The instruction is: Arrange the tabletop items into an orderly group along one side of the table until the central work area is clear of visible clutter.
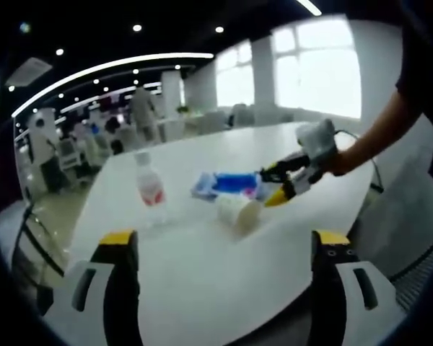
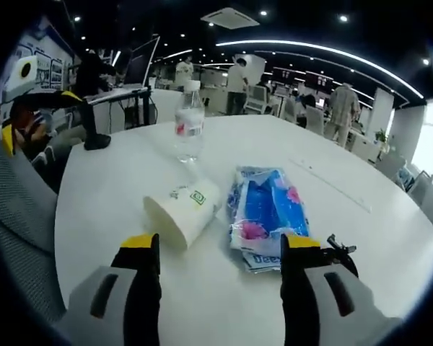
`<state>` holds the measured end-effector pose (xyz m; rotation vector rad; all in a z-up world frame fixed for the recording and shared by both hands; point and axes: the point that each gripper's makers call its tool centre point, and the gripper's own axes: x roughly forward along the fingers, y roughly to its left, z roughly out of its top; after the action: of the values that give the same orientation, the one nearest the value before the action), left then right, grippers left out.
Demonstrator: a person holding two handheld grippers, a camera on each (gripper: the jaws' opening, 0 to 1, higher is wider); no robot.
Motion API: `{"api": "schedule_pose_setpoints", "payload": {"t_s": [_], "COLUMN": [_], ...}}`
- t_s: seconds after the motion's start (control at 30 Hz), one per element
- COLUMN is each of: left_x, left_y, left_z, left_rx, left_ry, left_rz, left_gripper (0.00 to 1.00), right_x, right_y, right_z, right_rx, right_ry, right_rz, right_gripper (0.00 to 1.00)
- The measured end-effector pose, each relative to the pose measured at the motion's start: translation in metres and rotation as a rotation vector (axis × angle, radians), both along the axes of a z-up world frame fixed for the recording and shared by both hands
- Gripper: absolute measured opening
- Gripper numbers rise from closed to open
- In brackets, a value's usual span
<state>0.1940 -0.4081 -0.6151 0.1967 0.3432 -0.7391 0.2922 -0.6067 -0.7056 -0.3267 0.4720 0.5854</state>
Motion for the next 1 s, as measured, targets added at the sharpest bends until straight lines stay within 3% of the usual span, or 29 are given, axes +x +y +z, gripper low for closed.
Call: {"api": "schedule_pose_setpoints", "payload": {"t_s": [0.2, 0.53, 1.0], "left_x": [-0.003, -0.005, -0.004], "left_y": [-0.006, -0.007, -0.005], "left_z": [0.002, -0.002, -0.005], "left_rx": [-0.037, -0.005, 0.009], "left_ry": [0.015, 0.027, 0.032], "left_rz": [-0.02, -0.032, -0.028], "left_gripper": [1.0, 0.98, 0.96], "right_x": [0.002, 0.003, 0.009], "right_y": [0.007, 0.024, 0.032], "right_z": [-0.004, -0.009, -0.006], "right_rx": [-0.005, -0.01, -0.001], "right_ry": [0.011, 0.015, 0.009], "right_rz": [0.011, 0.033, 0.013], "right_gripper": [0.61, 0.54, 0.23]}}
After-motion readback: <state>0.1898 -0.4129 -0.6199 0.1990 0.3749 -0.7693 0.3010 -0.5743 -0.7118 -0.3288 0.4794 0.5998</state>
